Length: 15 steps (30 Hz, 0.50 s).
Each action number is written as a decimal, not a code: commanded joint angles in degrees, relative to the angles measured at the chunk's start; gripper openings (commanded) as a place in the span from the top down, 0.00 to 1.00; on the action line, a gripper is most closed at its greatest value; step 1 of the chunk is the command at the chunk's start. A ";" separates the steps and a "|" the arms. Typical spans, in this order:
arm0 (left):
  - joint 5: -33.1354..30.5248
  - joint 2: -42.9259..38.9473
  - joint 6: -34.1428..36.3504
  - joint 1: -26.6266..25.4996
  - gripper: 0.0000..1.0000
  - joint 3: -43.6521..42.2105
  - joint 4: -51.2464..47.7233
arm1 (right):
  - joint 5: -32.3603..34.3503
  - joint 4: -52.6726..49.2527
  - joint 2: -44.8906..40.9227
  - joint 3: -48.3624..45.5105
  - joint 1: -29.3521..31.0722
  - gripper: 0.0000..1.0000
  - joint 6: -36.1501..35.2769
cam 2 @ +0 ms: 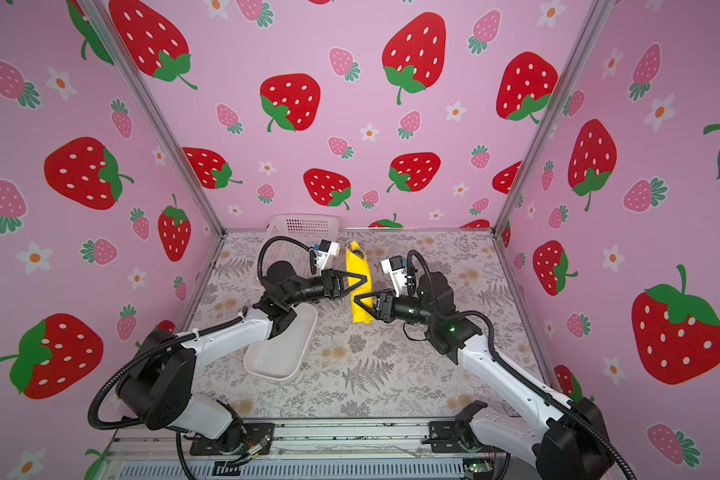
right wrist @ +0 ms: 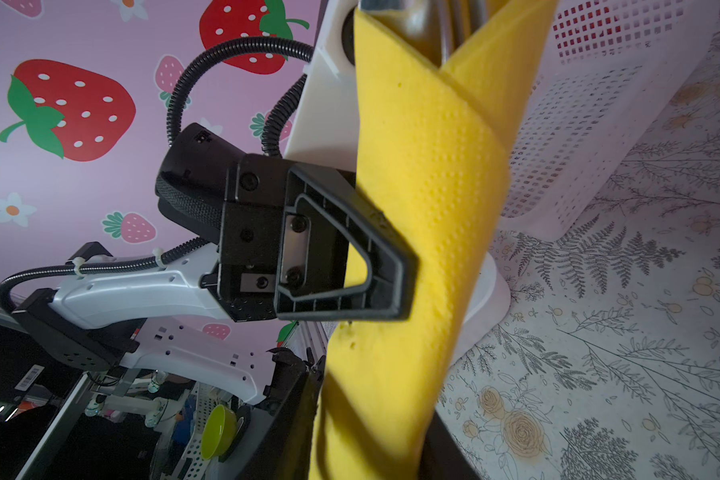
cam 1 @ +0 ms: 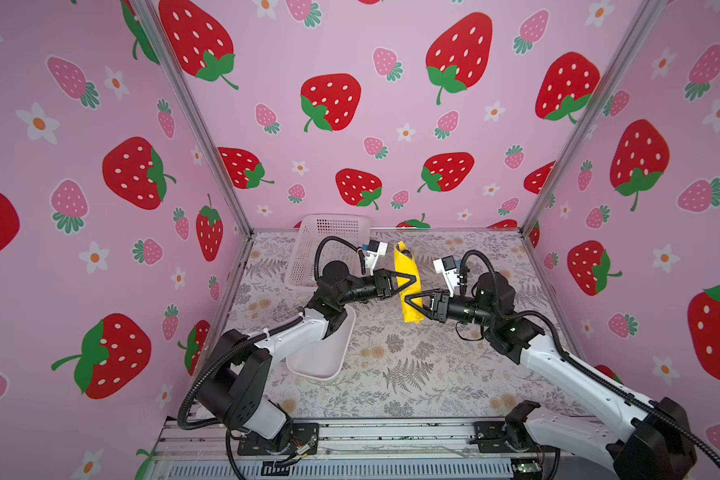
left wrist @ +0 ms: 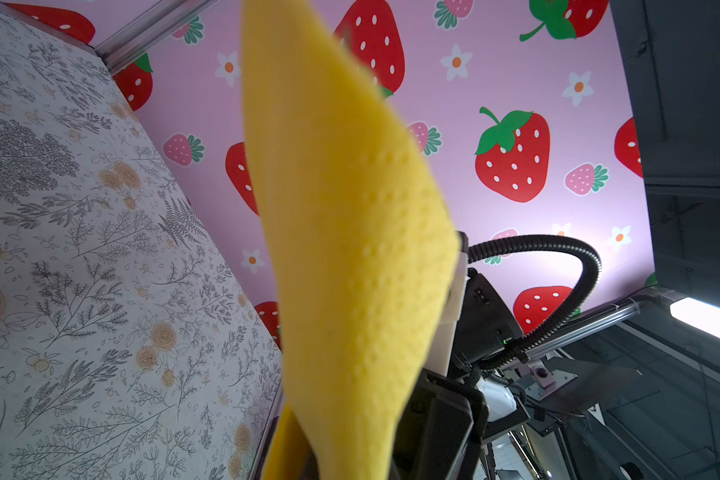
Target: Place the utensils on the paper napkin and roll it up
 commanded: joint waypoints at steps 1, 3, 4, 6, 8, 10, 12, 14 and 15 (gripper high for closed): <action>1.29 -1.31 -1.11 -0.07 0.93 3.04 4.41 | -3.80 5.38 0.64 -0.45 0.02 0.63 1.65; 1.43 -1.24 -1.07 -0.07 0.93 3.13 4.46 | -4.44 6.16 1.14 -0.33 -0.02 0.63 2.00; 1.42 -1.18 -1.07 -0.07 0.93 3.12 4.51 | -4.73 6.40 1.36 -0.28 -0.07 0.64 1.97; 1.41 -1.25 -1.07 -0.07 0.93 3.14 4.49 | -4.75 6.31 1.52 -0.19 -0.27 0.67 1.93; 1.27 -1.31 -0.89 -0.07 0.93 3.04 4.51 | -4.48 6.31 1.34 -0.50 -0.55 0.68 2.02; 1.17 -1.33 -0.54 -0.07 0.93 3.03 4.05 | -4.73 6.38 1.03 -0.71 -0.81 0.71 2.06; 1.17 -1.33 0.11 -0.07 0.93 3.22 3.11 | -4.83 6.48 0.59 -0.85 -1.07 0.74 2.06; 1.08 -1.39 1.02 -0.06 0.93 3.40 1.86 | -5.05 6.61 0.20 -1.05 -1.24 0.77 2.27; 0.97 -1.27 1.45 -0.06 0.93 3.57 1.33 | -5.10 6.70 0.11 -1.14 -1.26 0.78 2.35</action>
